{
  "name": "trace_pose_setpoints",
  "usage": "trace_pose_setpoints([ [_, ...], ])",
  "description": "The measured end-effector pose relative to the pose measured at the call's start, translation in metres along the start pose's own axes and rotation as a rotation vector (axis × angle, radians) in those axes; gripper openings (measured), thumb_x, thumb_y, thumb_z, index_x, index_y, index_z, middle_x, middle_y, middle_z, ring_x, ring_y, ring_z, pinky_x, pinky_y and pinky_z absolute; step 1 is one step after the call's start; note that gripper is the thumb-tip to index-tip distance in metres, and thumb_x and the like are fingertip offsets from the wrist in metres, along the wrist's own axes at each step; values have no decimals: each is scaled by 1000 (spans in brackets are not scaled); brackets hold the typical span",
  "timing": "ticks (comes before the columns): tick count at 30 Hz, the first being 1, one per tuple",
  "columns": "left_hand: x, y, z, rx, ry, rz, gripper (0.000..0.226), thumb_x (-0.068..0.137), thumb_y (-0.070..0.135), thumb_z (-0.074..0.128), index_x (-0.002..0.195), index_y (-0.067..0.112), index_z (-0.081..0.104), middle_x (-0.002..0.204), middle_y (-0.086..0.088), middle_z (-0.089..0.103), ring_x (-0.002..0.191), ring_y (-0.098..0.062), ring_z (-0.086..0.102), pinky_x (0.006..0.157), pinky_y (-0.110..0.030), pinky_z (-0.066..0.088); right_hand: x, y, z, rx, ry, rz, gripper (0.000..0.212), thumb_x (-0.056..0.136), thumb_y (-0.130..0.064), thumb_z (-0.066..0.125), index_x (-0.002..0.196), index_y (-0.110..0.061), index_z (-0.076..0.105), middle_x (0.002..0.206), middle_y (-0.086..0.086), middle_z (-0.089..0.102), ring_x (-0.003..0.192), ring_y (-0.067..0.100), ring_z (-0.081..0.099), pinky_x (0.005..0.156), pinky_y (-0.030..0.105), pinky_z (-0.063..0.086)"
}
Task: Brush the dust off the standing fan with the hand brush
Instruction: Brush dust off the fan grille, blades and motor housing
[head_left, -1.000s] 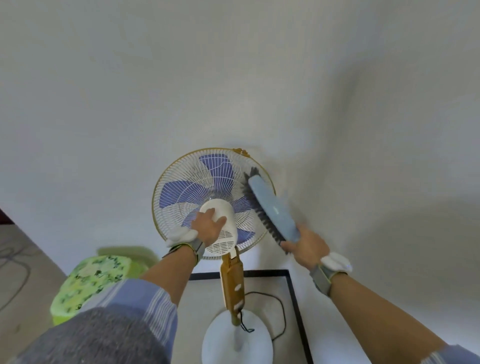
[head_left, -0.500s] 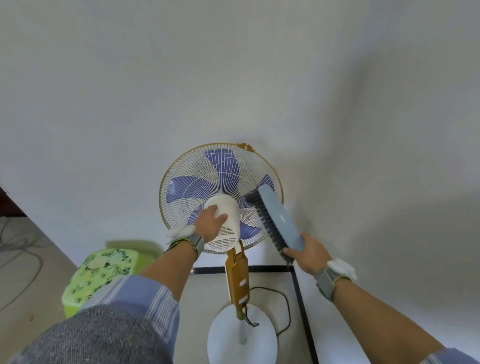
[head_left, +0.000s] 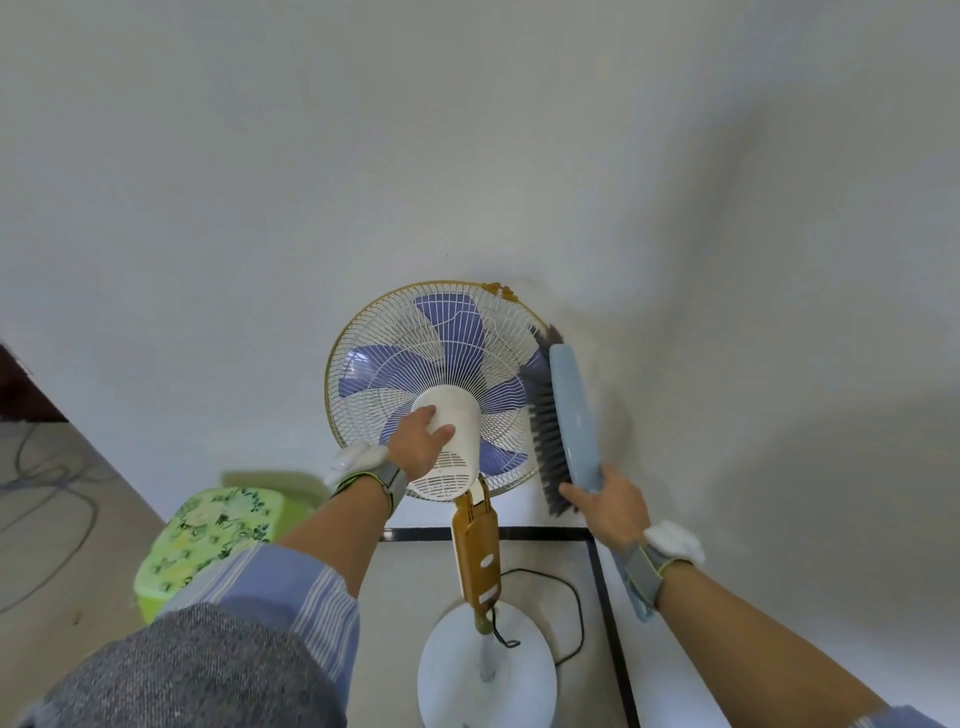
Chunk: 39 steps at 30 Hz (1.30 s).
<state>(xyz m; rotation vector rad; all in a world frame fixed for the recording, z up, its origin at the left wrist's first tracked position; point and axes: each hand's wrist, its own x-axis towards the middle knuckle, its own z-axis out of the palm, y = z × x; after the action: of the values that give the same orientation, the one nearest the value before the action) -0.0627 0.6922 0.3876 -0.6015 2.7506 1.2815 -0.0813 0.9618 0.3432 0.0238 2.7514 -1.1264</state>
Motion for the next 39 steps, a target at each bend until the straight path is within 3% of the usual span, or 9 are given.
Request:
trace_pose_setpoints([
  [6, 4, -8, -6, -80, -17, -20, 60, 99, 34, 52, 151, 13, 30, 153, -16, 33, 131, -35, 44, 108, -49, 38, -16, 16, -7, -173, -2, -93, 54, 83, -49, 68, 126, -19, 53, 111, 6, 68, 93, 29, 64, 74, 33, 50],
  [9, 4, -5, -4, -107, -25, -15, 59, 99, 33, 52, 150, 14, 32, 153, -15, 34, 131, -34, 45, 109, -48, 39, -15, 21, -5, -275, -96, -108, 60, 82, -52, 67, 132, -24, 50, 115, 4, 67, 98, 27, 64, 75, 31, 48],
  [15, 0, -6, 2, -134, -14, -16, 57, 99, 34, 51, 150, 17, 32, 153, -13, 31, 129, -34, 46, 107, -49, 41, 8, 15, -12, 30, 85, 50, 54, 82, -55, 68, 113, -12, 58, 105, 10, 68, 96, 34, 63, 80, 38, 51],
  [20, 1, -11, 0, -155, -4, -30, 57, 99, 34, 51, 150, 18, 31, 153, -13, 33, 129, -34, 46, 108, -48, 40, 17, -4, -8, 295, 150, 29, 56, 83, -55, 67, 118, -12, 58, 99, 4, 64, 89, 28, 61, 79, 40, 52],
  [23, 0, -14, 0, -184, -6, -38, 56, 99, 33, 51, 150, 19, 32, 152, -12, 34, 127, -33, 48, 106, -47, 42, 17, -4, 6, 567, 14, 139, 44, 86, -49, 68, 92, -6, 59, 59, 5, 55, 50, 21, 52, 54, 34, 47],
  [26, -1, -15, 1, -191, -3, -22, 56, 99, 33, 51, 150, 18, 32, 153, -12, 33, 130, -32, 45, 109, -47, 39, 6, 17, 20, 531, -223, 328, 48, 93, -34, 65, 58, -7, 48, 35, 7, 43, 30, 18, 39, 43, 27, 37],
  [30, -2, -18, 4, -200, 9, -20, 56, 100, 31, 51, 150, 16, 32, 153, -13, 32, 133, -32, 42, 110, -47, 37, -20, 48, 31, 432, -409, 452, 55, 97, -32, 59, 50, -9, 44, 35, 8, 42, 28, 18, 39, 44, 26, 35],
  [34, 0, -17, 6, -219, 6, -19, 56, 100, 32, 51, 150, 19, 32, 153, -12, 32, 131, -33, 44, 109, -47, 39, -26, 36, 38, 520, -389, 458, 57, 95, -39, 60, 48, -10, 44, 38, 8, 43, 31, 18, 40, 42, 24, 38],
  [39, 2, -13, 10, -193, 42, -11, 54, 101, 31, 47, 151, 17, 30, 154, -11, 29, 134, -32, 40, 110, -44, 37, -30, 15, 40, 674, -489, 544, 47, 92, -40, 63, 56, -14, 47, 46, 5, 42, 32, 13, 38, 36, 19, 36],
])
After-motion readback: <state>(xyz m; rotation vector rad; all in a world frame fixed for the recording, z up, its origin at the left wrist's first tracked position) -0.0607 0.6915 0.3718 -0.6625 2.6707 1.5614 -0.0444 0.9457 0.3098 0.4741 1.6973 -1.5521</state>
